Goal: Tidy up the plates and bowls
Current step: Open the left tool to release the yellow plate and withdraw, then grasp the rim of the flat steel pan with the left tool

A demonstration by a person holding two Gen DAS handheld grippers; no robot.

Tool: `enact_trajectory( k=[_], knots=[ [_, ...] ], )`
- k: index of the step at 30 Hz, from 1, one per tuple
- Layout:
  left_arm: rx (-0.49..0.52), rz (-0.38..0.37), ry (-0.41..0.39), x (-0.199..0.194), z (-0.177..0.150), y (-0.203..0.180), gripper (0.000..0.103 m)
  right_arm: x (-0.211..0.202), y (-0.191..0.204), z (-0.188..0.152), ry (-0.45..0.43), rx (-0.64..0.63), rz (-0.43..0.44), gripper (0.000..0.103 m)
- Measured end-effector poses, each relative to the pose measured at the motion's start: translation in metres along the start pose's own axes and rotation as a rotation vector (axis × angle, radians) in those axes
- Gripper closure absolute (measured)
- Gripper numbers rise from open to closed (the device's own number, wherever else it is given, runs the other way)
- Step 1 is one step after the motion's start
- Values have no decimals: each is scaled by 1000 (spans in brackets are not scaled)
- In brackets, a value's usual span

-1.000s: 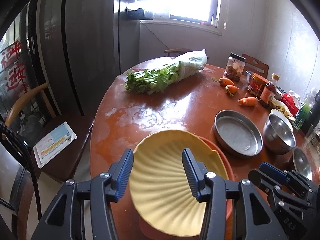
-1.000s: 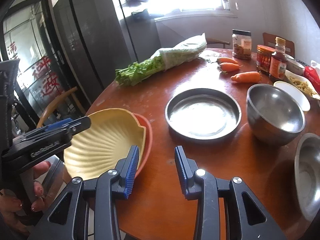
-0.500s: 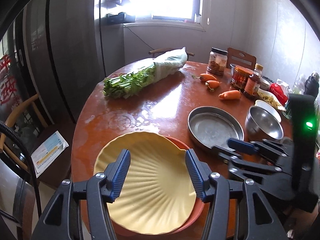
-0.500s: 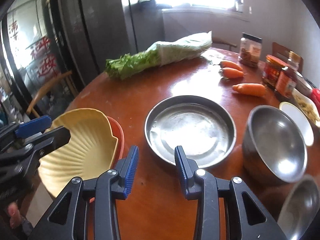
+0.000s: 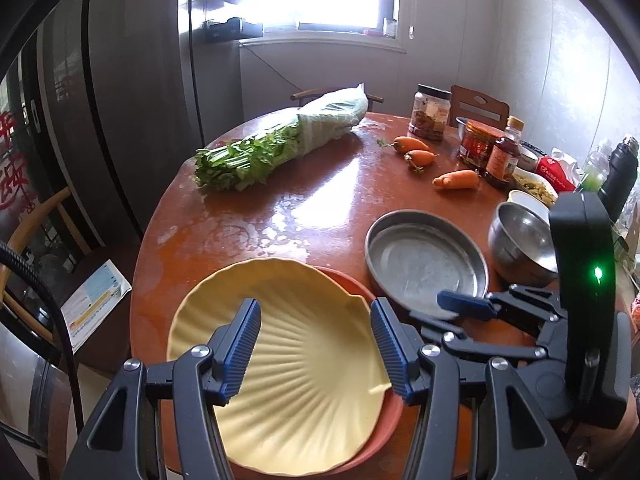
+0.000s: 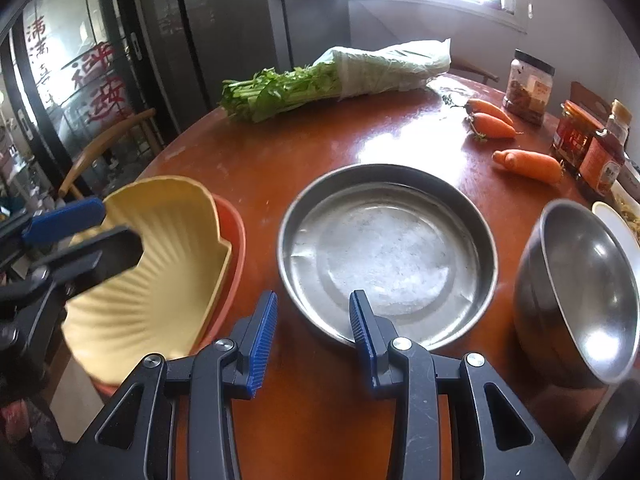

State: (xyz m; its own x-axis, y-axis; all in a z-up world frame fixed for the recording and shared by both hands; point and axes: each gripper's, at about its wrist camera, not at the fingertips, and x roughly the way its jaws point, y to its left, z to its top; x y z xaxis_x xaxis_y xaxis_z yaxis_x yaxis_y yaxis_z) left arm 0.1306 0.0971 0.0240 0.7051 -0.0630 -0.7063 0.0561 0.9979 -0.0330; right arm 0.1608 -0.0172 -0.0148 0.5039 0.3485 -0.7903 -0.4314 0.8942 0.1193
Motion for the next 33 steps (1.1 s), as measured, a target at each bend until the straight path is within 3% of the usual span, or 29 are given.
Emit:
enact_trajectory(
  k=[14, 21, 33],
  knots=[
    [45, -39, -17, -30, -29, -36, 46, -68, 20, -86, 14, -112, 19, 64],
    [72, -66, -14, -39, -49, -59, 46, -90, 17, -105, -3, -120, -11, 64],
    [33, -62, 19, -32, -64, -72, 46, -129, -17, -115, -107, 42, -45, 51]
  ],
)
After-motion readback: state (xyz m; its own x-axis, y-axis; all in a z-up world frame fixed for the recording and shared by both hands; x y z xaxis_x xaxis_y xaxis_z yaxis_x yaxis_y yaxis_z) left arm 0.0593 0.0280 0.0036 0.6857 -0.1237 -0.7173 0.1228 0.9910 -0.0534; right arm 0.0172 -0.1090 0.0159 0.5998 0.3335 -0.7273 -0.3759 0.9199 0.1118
